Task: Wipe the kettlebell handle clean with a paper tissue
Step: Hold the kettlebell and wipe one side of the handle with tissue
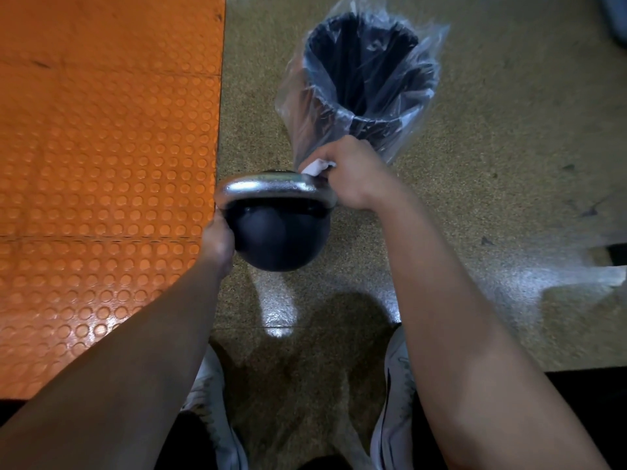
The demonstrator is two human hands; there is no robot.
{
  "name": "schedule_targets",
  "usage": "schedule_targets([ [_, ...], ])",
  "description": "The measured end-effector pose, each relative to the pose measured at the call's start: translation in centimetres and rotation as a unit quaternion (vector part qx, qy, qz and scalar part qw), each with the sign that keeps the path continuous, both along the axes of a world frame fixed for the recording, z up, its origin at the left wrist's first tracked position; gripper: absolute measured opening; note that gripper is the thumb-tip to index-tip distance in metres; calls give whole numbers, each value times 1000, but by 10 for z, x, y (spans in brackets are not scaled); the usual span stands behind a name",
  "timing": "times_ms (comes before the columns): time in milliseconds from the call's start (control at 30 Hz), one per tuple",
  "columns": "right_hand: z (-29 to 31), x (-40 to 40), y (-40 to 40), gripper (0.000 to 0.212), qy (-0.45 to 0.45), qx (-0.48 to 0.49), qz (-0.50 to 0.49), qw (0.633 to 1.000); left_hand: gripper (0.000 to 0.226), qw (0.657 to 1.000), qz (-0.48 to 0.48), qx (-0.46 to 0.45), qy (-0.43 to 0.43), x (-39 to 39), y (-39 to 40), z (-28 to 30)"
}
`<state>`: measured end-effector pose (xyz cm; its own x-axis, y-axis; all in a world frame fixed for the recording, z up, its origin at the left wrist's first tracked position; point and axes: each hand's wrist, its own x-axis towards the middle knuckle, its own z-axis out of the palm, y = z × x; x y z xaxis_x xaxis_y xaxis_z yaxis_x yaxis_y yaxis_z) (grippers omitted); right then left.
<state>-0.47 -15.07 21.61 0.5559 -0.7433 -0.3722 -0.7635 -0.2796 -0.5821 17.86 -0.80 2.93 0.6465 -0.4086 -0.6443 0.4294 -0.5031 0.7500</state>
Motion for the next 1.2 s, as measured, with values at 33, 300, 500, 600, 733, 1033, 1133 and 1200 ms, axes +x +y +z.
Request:
schedule_targets([
  [33, 2, -3, -1, 44, -7, -8, -6, 1000, 55, 1000, 2, -1, -2, 1, 0, -1],
  [300, -3, -1, 3, 45, -8, 12, -13, 1000, 59, 1000, -5, 9, -6, 0, 1, -1],
  [500, -14, -18, 3, 40, -10, 4, -63, 998, 58, 1000, -3, 17, -15, -1, 1, 1],
  [600, -11, -7, 8, 44, 2, 4, -40, 999, 57, 999, -8, 19, -30, -2, -1, 4],
  [733, -7, -11, 12, 47, -49, 6, -70, 996, 58, 1000, -6, 16, -23, 1, -1, 1],
  [1033, -7, -13, 15, 46, -50, 3, -62, 997, 56, 1000, -13, 13, -24, -2, -1, 6],
  [1133, -12, -25, 14, 37, -35, -2, -81, 996, 54, 999, -14, 15, -29, -3, -1, 6],
  [1200, -16, -22, 12, 41, -1, -1, -57, 998, 55, 1000, -13, 16, -21, -3, 0, 8],
])
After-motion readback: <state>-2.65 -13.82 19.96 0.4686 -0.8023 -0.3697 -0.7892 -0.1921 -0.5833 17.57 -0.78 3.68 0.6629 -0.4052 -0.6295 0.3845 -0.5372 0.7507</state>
